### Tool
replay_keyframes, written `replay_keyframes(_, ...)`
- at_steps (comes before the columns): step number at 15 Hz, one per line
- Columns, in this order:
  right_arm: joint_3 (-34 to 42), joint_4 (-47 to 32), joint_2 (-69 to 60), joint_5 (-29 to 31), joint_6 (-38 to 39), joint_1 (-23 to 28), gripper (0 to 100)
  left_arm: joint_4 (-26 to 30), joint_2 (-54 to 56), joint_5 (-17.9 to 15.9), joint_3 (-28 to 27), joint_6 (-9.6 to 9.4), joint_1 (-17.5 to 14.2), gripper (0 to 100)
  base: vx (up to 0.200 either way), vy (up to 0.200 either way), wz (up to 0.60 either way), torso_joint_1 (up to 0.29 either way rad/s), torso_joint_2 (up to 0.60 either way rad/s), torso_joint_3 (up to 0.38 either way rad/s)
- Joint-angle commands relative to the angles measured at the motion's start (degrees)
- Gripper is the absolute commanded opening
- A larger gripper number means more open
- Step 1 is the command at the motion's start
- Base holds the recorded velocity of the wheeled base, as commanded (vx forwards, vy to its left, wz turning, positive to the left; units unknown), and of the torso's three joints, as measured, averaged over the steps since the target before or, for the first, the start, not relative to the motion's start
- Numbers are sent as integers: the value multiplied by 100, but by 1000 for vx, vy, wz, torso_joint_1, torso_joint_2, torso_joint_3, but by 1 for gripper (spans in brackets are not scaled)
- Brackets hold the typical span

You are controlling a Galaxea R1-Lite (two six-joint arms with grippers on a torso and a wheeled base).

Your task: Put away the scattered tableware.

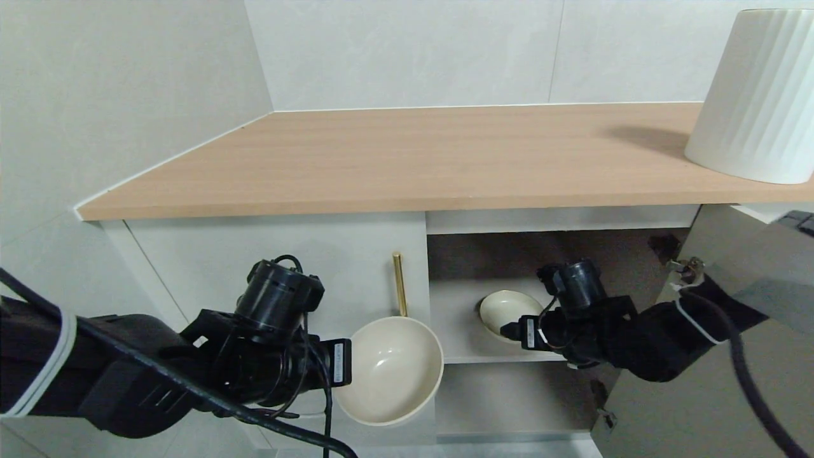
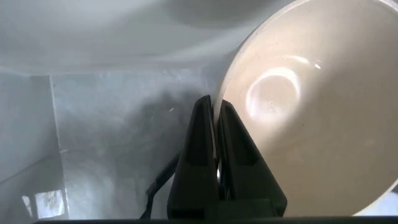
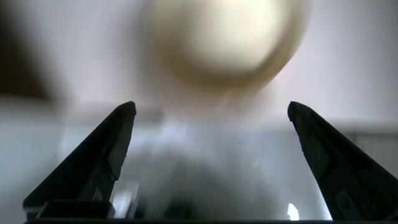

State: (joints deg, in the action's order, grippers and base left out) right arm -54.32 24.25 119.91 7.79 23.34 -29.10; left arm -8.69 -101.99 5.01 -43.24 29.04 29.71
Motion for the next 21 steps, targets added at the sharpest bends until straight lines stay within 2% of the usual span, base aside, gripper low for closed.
replay_keyframes(1,352,-746,-1303,-375,-5,-571,100,-1,-366,237,-35,-3,264,0,0,0,0,0,0,0)
replay_keyframes(3,475,-992,-1593,-410,-14,-949,100,-1,-586,747,-44,5,536,0,0,0,0,0,0,0)
replay_keyframes(4,554,-1018,-1646,-401,-76,-1098,100,-1,-621,817,-44,14,641,0,0,0,0,0,0,0)
replay_keyframes(5,756,-1018,-1699,-401,-322,-1318,100,-1,-665,826,-27,49,808,0,0,0,0,0,0,0)
replay_keyframes(8,985,-975,-1567,-348,-673,-1687,100,-1,-691,835,-9,76,967,0,0,0,0,0,0,0)
replay_keyframes(11,941,-939,-1286,-304,-647,-1704,100,17,-568,835,26,84,1134,0,0,0,0,0,0,0)
replay_keyframes(12,923,-746,-1110,-296,-629,-1696,100,34,-410,835,26,208,1301,0,0,0,0,0,0,0)
replay_keyframes(13,888,-553,-996,-164,-577,-1687,100,52,-313,835,26,234,1362,0,0,0,0,0,0,0)
replay_keyframes(16,774,-192,-670,311,-269,-1687,100,52,-278,835,70,234,1432,0,0,0,0,0,0,0)
replay_keyframes(21,765,-157,-618,320,-260,-1660,100,52,-313,835,88,225,1459,0,0,0,0,0,0,0)
